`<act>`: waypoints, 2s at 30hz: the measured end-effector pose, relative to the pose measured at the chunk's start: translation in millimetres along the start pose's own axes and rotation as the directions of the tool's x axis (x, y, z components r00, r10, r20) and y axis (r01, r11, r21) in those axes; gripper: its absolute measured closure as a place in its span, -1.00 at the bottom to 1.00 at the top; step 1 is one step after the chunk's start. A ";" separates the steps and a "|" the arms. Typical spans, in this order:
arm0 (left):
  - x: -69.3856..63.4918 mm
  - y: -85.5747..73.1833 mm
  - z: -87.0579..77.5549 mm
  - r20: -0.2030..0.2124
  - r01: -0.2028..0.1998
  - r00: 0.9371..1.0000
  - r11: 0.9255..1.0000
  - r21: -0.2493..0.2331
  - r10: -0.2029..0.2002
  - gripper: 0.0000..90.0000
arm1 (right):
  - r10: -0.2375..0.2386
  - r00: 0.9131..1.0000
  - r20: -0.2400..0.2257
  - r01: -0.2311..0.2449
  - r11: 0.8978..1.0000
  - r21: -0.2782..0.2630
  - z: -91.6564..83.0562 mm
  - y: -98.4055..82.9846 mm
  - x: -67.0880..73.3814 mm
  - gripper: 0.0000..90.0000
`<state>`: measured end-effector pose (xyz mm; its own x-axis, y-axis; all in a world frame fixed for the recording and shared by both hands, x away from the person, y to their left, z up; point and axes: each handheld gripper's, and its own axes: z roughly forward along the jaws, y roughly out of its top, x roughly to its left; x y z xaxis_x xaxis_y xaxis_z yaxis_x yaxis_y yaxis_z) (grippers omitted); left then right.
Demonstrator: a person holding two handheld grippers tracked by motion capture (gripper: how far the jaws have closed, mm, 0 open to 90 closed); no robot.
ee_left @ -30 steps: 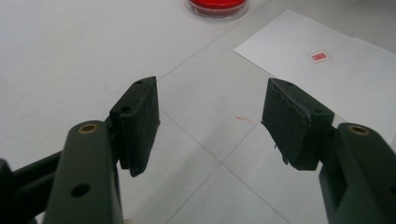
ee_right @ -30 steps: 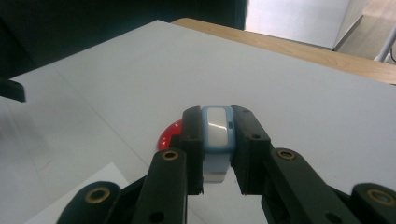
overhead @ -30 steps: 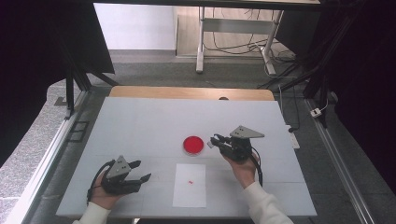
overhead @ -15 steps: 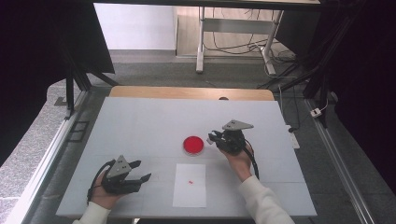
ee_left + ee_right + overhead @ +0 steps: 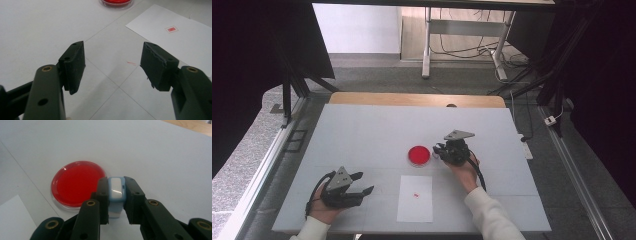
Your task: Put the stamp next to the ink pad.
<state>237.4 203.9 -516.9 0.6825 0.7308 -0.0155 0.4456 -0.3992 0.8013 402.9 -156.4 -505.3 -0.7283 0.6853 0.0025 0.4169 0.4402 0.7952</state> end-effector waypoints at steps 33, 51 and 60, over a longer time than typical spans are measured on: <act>2.2 -2.3 1.1 -0.001 0.005 1.000 1.000 0.006 -0.005 -0.21 | 0.009 0.998 -0.063 -0.017 0.992 -0.126 -36.4 -7.1 -4.8 -0.10; 4.3 -3.6 3.4 0.000 0.008 1.000 1.000 0.020 -0.008 -0.22 | -0.022 0.999 -0.032 0.016 0.986 -0.165 -100.5 -49.2 -5.8 -0.11; 4.2 -4.0 4.8 -0.001 0.008 1.000 1.000 0.025 -0.008 -0.22 | -0.006 1.000 0.012 0.008 0.987 -0.161 -135.1 -89.6 -13.0 -0.11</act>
<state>241.2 205.8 -523.0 0.6782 0.7346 -0.0213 0.4657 -0.4072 0.7857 301.5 -283.1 -494.6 -0.7244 0.6893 -0.0093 0.3180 0.3461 0.8826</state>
